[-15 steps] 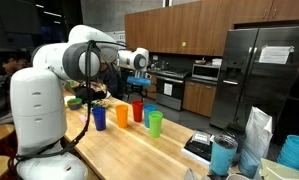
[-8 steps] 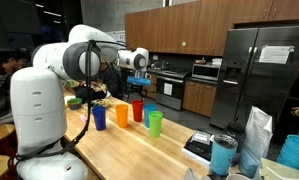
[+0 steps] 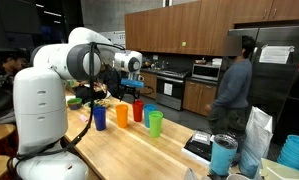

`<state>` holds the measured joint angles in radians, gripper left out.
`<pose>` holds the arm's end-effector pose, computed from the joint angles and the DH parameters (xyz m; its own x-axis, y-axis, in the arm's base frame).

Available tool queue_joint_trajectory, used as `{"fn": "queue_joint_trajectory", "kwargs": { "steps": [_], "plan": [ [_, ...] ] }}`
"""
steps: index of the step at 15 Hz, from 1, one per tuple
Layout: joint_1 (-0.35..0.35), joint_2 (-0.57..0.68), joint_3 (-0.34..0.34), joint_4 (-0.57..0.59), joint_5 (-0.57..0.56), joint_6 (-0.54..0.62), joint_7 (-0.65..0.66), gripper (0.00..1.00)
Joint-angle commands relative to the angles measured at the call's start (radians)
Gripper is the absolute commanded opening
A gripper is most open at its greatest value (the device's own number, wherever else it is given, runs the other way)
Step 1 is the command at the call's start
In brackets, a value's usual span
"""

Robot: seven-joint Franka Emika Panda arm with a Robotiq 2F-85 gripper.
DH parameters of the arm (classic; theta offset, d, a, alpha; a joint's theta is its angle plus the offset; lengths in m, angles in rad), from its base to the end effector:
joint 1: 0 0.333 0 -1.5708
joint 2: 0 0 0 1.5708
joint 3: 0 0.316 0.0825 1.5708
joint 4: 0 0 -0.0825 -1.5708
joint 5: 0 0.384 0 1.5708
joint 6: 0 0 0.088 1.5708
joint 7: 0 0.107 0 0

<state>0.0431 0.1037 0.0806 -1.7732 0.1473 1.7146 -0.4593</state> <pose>0.5697 0.0831 0.4832 0.8453 0.5283 -0.0803 0.5047 -0.8386 -0.2051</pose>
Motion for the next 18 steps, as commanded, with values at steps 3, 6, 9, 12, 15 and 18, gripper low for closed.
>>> {"fn": "queue_joint_trajectory", "kwargs": {
  "steps": [3, 6, 9, 12, 15, 18],
  "plan": [
    [0.004, 0.001, 0.005, -0.006, 0.007, 0.005, 0.001, 1.00],
    [0.004, 0.000, 0.005, -0.006, 0.008, 0.006, 0.001, 1.00],
    [0.004, 0.000, 0.005, -0.006, 0.008, 0.006, 0.001, 1.00],
    [0.005, 0.006, 0.005, -0.006, -0.002, 0.014, 0.002, 1.00],
    [0.005, 0.022, 0.004, 0.001, -0.022, 0.020, 0.007, 1.00],
    [0.007, 0.037, 0.004, 0.004, -0.044, 0.037, 0.027, 1.00]
  ]
}}
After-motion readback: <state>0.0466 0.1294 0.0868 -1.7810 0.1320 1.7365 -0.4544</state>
